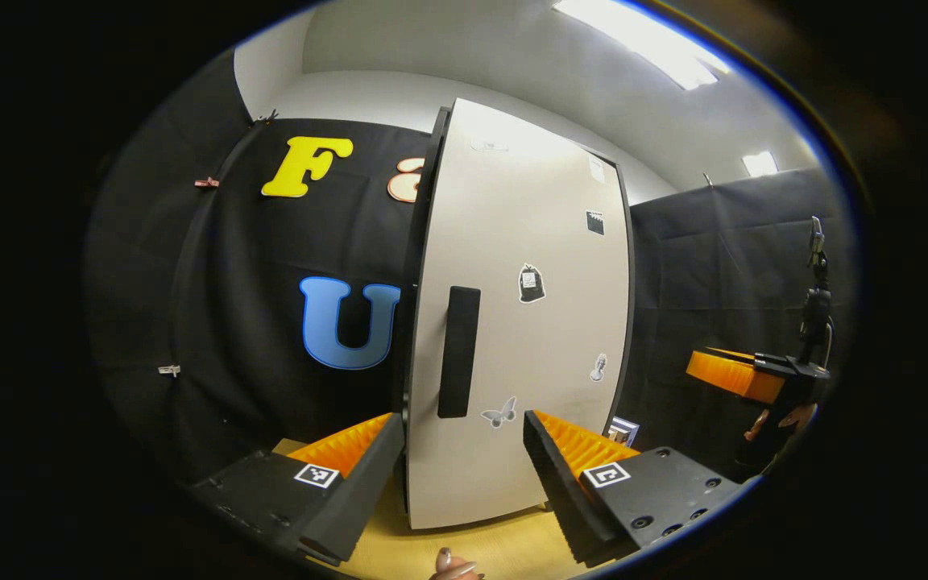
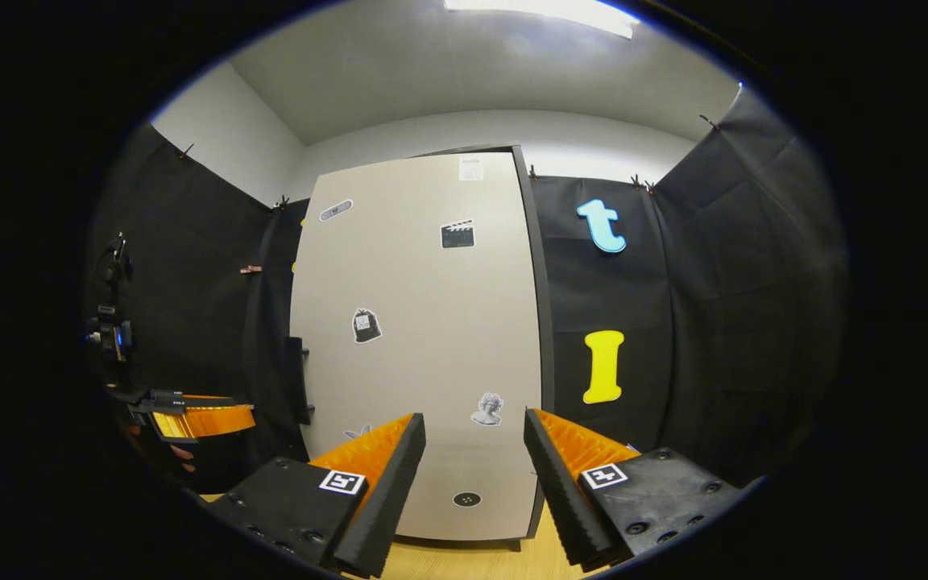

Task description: Open the cabinet door with the right hand, grasp the bottle in the cabinet with the left hand and place it on the coaster, then close the cabinet door with the right hand.

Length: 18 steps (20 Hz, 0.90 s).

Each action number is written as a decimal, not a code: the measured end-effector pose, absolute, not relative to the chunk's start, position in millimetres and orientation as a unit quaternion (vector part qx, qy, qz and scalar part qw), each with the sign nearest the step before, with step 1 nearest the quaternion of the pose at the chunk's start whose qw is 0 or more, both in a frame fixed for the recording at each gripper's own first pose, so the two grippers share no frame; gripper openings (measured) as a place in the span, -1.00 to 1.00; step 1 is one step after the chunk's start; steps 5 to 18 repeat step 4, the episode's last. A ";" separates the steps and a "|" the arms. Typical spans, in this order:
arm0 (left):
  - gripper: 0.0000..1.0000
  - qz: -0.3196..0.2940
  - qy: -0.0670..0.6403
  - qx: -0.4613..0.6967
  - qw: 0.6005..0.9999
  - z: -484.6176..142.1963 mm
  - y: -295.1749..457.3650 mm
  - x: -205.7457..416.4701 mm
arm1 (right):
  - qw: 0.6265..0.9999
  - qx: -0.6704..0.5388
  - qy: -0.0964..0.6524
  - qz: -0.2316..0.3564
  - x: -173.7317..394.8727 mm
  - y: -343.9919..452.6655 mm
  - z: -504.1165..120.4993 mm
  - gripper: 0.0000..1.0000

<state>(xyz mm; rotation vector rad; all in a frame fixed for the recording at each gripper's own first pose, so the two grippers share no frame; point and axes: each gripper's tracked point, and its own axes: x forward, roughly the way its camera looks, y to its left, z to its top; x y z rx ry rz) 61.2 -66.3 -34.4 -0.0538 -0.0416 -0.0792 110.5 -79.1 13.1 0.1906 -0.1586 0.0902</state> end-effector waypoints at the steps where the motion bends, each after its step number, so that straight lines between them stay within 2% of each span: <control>1: 0.89 -0.041 -0.021 -0.027 0.999 -34.1 -66.7 60.0 | 0.991 0.096 -0.080 0.045 108.9 -79.0 13.6 0.64; 18: 0.88 -0.042 -0.020 -0.025 0.999 -34.0 -66.2 58.1 | 0.992 0.094 -0.075 0.041 105.2 -78.0 11.9 0.63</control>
